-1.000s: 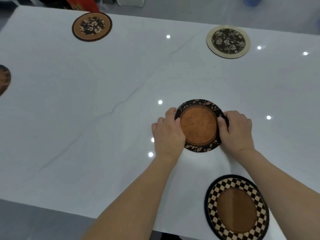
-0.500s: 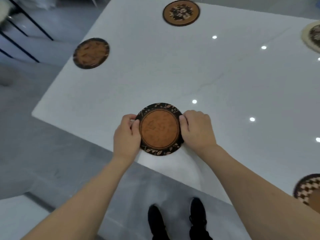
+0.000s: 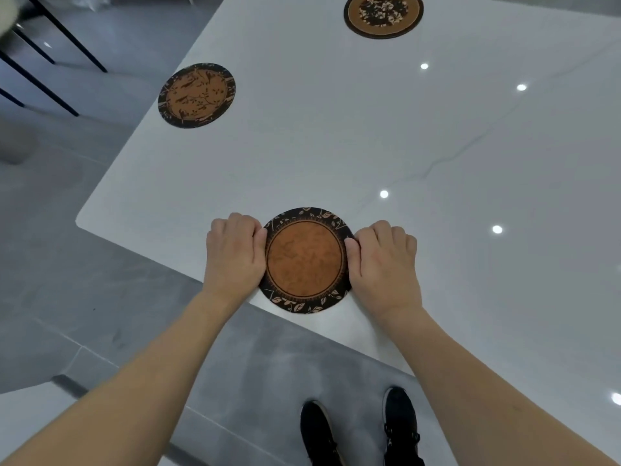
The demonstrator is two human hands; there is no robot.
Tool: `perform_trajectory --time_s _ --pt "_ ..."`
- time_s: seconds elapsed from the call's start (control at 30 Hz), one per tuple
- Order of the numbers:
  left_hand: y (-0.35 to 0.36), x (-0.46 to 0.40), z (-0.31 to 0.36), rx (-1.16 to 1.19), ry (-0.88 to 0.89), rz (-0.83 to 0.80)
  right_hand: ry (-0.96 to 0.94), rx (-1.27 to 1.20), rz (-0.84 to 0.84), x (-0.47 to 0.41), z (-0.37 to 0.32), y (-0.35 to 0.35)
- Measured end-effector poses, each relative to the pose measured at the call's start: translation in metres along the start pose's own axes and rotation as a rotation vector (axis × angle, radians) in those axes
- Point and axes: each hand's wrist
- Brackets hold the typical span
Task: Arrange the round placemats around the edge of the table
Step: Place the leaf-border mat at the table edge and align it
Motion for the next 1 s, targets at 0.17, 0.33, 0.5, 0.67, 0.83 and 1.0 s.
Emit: perform_trajectory --time_s 0.17,0.33,0.5,0.67,0.83,1.0 --pt "0.000 -0.007 -0.001 -0.032 0.002 -0.016 0.014 -0.002 0.016 -0.001 -0.002 -0.001" --pt "-0.009 -0.025 -0.007 -0.072 0.142 -0.103 -0.014 -0.016 0.000 -0.001 -0.001 -0.003" --pt "-0.007 -0.020 -0.009 -0.194 0.137 -0.020 -0.058 -0.031 -0.043 -0.002 -0.001 -0.005" --pt "-0.011 -0.030 -0.017 -0.163 0.228 -0.082 -0.098 -0.045 -0.057 -0.002 0.001 -0.003" --pt "-0.017 -0.038 -0.037 -0.223 0.317 -0.093 -0.136 -0.040 -0.099 -0.003 0.004 0.002" --pt "-0.017 -0.036 -0.038 -0.106 0.255 -0.083 0.067 -0.058 -0.033 -0.004 -0.032 0.011"
Point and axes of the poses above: each hand's wrist, its own x-axis away from the middle knuckle, its own y-axis out of the palm, z = x × y, and after that the axes turned 10 degrees about -y, right-handed
